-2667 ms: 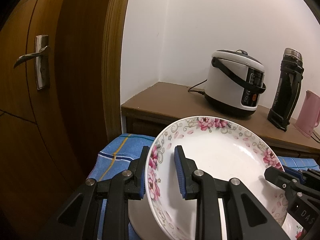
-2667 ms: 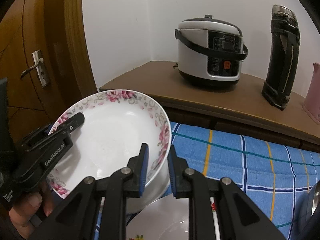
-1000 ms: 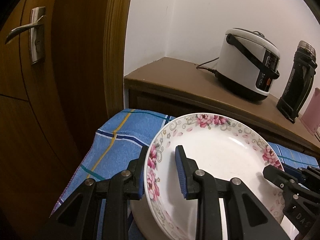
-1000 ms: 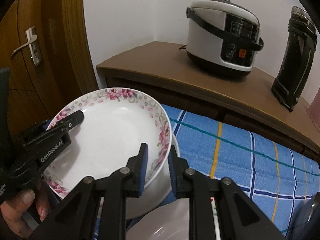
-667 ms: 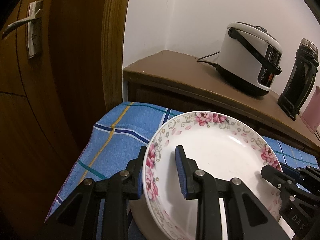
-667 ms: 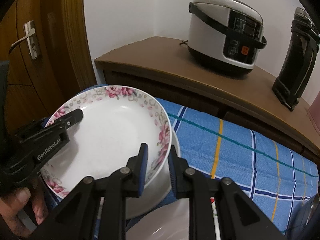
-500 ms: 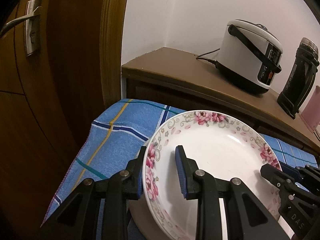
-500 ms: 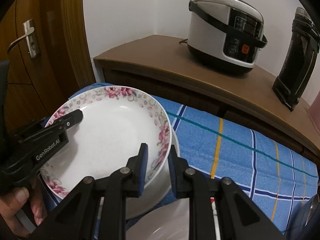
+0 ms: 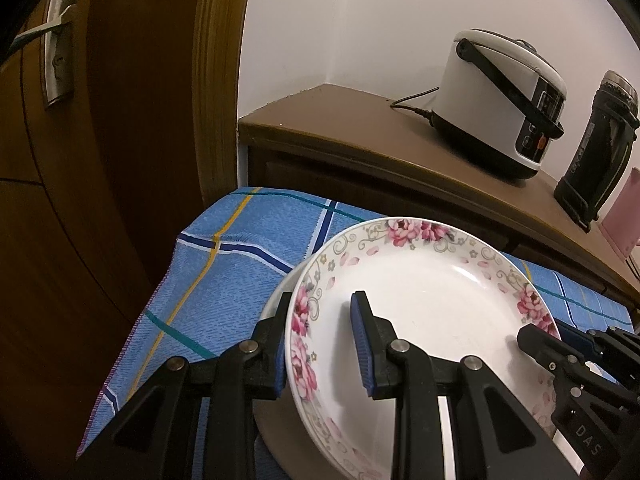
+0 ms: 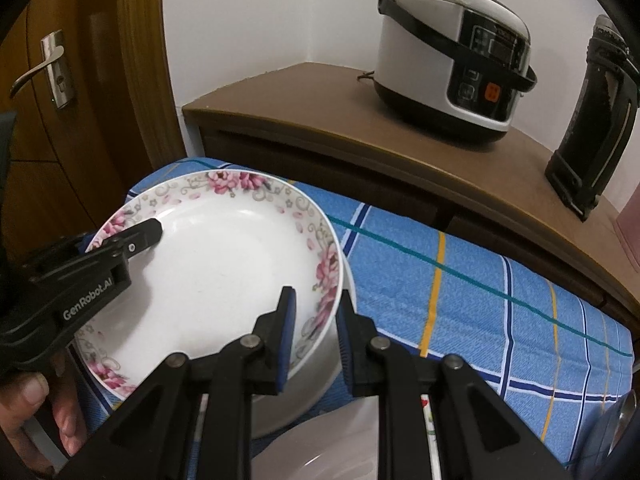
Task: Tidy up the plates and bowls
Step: 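Carry the bowl over the gray plate and lower it onto it with both grippers, then open both grippers to release the bowl on the gray plate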
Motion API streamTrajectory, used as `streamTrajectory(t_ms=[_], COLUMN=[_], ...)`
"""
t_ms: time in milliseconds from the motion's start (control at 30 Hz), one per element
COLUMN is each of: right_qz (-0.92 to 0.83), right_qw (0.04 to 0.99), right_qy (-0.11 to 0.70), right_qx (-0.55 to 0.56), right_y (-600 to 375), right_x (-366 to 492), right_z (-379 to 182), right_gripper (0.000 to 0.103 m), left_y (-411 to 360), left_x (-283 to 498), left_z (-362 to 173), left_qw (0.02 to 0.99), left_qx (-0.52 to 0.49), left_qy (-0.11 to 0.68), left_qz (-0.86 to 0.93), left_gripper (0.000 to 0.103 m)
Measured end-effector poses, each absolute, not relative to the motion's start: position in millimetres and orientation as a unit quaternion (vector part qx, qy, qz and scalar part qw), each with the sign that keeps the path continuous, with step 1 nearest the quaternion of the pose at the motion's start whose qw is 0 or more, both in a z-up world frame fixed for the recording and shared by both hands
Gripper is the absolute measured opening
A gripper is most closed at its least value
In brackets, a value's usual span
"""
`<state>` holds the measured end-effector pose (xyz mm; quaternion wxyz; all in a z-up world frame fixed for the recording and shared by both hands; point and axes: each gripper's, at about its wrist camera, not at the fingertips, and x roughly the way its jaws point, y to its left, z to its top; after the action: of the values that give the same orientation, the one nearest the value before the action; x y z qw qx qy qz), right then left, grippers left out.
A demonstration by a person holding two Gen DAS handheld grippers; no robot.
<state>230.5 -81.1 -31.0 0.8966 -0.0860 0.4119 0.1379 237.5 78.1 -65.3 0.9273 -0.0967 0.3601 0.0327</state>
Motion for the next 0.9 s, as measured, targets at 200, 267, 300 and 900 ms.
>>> streamTrajectory(t_ms=[200,267,300,900], right_qz=[0.137,0.136,0.136,0.139], right_qw=[0.893,0.892,0.891,0.884], right_qy=[0.420,0.422,0.423,0.434], right_qx=[-0.088,-0.090,-0.091,-0.103], right_y=[-81.3,-81.1,-80.5,-77.1], right_x=[233.4,234.6,235.4,240.6], right_z=[-34.4,-35.0,-35.1,-35.7], right_gripper=[0.020,0.020,0.020,0.020], left_y=[77.9,77.6,77.8,80.0], left_x=[241.0,241.9,242.0,245.7], left_z=[-66.7,-67.5,-67.8,-69.8], left_qw=[0.923,0.922,0.921,0.915], left_qx=[-0.095,-0.095,-0.095,-0.096], left_qy=[0.372,0.375,0.376,0.391], left_qz=[0.028,0.028,0.027,0.020], left_gripper=[0.029,0.029,0.029,0.029])
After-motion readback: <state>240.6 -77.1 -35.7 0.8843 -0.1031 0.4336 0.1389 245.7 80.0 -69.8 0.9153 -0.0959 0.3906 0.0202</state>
